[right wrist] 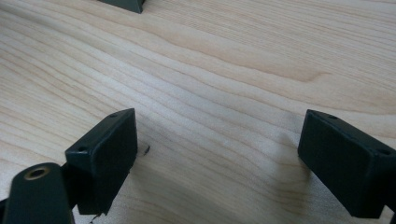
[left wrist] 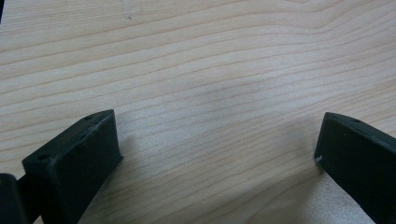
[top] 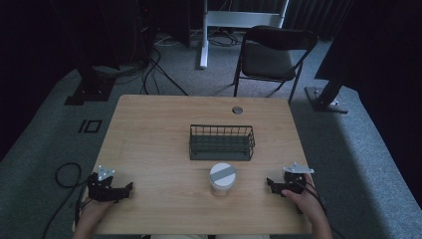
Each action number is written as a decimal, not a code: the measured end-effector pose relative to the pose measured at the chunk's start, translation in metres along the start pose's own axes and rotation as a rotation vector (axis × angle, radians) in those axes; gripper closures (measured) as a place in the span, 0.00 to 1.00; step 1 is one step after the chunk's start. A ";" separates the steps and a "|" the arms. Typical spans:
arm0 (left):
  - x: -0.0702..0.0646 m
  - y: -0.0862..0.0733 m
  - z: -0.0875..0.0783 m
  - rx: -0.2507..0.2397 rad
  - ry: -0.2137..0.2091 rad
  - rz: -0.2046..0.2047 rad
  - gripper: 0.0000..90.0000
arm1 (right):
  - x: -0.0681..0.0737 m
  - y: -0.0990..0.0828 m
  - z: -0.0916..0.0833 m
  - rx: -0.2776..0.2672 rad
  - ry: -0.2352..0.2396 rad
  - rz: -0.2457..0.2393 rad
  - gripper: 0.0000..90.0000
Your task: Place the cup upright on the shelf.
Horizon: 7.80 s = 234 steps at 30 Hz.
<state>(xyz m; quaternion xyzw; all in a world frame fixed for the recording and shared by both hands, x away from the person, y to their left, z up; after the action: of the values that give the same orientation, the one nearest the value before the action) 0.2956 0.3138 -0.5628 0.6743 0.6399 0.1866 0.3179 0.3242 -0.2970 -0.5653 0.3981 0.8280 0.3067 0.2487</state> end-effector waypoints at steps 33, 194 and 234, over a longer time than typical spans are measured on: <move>0.000 0.000 0.000 0.001 -0.005 0.006 0.00 | 0.007 0.000 -0.002 -0.012 0.039 -0.033 0.13; 0.000 0.000 0.000 0.001 -0.008 0.006 0.00 | 0.151 0.101 0.007 -0.443 0.240 -0.128 0.20; 0.000 0.000 0.000 0.001 -0.008 0.006 0.00 | 0.093 0.194 -0.003 -0.508 0.055 -0.026 0.20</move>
<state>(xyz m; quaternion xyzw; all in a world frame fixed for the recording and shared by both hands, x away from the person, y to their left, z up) 0.2958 0.3137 -0.5628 0.6772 0.6367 0.1845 0.3194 0.3690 -0.1266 -0.4423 0.3038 0.7359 0.5123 0.3221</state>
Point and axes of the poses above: each handheld gripper's, and its own axes: z roughly forward along the jaws, y roughly out of its top, x roughly to its left, the point moved 2 cm from there along z, roughly forward along the jaws, and after that the axes turned 14 degrees about -z, right-handed, at the moved point
